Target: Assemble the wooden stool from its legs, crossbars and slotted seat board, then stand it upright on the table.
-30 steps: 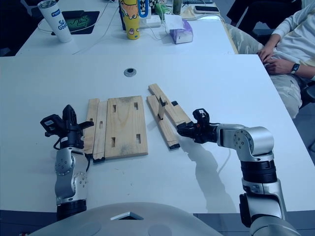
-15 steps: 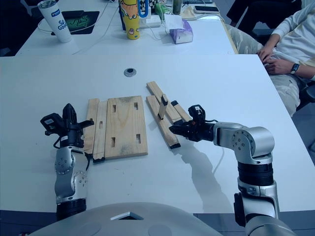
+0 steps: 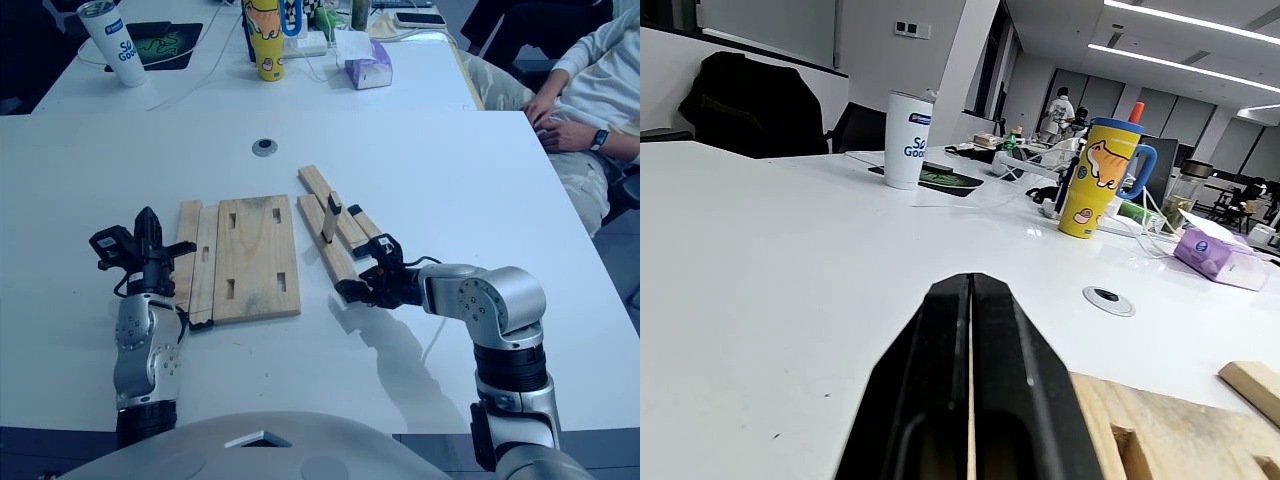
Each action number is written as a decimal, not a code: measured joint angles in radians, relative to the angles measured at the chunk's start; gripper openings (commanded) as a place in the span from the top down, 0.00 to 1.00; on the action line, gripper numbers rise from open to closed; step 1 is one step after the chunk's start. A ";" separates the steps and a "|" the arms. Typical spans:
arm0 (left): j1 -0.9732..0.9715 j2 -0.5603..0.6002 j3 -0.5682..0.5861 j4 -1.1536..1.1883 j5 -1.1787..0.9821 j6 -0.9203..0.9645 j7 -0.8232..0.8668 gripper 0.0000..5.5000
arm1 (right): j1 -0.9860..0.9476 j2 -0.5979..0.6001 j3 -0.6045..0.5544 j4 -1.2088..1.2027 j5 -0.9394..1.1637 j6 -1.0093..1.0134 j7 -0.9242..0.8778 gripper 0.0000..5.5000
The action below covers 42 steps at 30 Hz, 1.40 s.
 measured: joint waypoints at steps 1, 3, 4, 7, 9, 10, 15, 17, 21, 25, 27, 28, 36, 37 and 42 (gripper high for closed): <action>-0.007 0.005 -0.001 0.000 0.000 0.003 -0.003 1.00 | 0.007 0.000 0.012 -0.002 -0.015 -0.026 -0.009 0.37; -0.021 0.012 -0.002 0.000 -0.001 0.010 -0.014 1.00 | 0.018 0.002 0.032 -0.001 -0.046 -0.071 -0.028 0.37; -0.025 0.017 -0.002 0.001 -0.001 0.015 -0.019 1.00 | 0.023 0.003 0.038 0.001 -0.056 -0.090 -0.038 0.37; -0.034 0.029 -0.001 0.003 -0.001 0.028 -0.031 1.00 | 0.038 0.011 0.055 0.004 -0.088 -0.137 -0.062 0.37; -0.040 0.034 0.000 0.006 -0.002 0.033 -0.038 1.00 | 0.044 0.015 0.071 0.004 -0.104 -0.160 -0.066 0.37; -0.044 0.035 0.000 0.006 -0.002 0.035 -0.039 1.00 | 0.047 0.015 0.077 0.005 -0.112 -0.171 -0.067 0.37; -0.053 0.041 0.002 0.006 -0.001 0.039 -0.043 1.00 | 0.055 -0.001 0.115 0.017 -0.152 -0.246 -0.067 0.37; -0.053 0.041 0.002 0.006 -0.001 0.039 -0.043 1.00 | 0.055 -0.009 0.133 0.032 -0.170 -0.284 -0.065 0.37; -0.052 0.041 0.003 0.006 -0.001 0.039 -0.043 1.00 | 0.058 -0.042 0.171 0.070 -0.215 -0.375 -0.046 0.47; -0.052 0.042 0.013 0.006 -0.002 0.039 -0.044 1.00 | 0.064 -0.069 0.196 0.114 -0.253 -0.465 -0.011 0.59; -0.052 0.041 0.013 0.006 -0.001 0.038 -0.042 1.00 | 0.064 -0.078 0.195 0.138 -0.260 -0.496 0.014 0.63; -0.052 0.040 0.012 0.006 -0.001 0.038 -0.042 1.00 | 0.064 -0.081 0.195 0.146 -0.260 -0.506 0.023 0.63; -0.070 0.028 0.009 0.028 0.002 0.025 -0.030 1.00 | 0.054 -0.118 0.227 0.214 -0.308 -0.631 0.098 0.63; -0.070 0.026 0.008 0.029 0.004 0.021 -0.029 1.00 | 0.055 -0.121 0.228 0.222 -0.311 -0.647 0.112 0.63; -0.072 0.024 0.006 0.040 0.008 0.017 -0.027 1.00 | 0.075 -0.120 0.214 0.246 -0.319 -0.741 0.157 0.63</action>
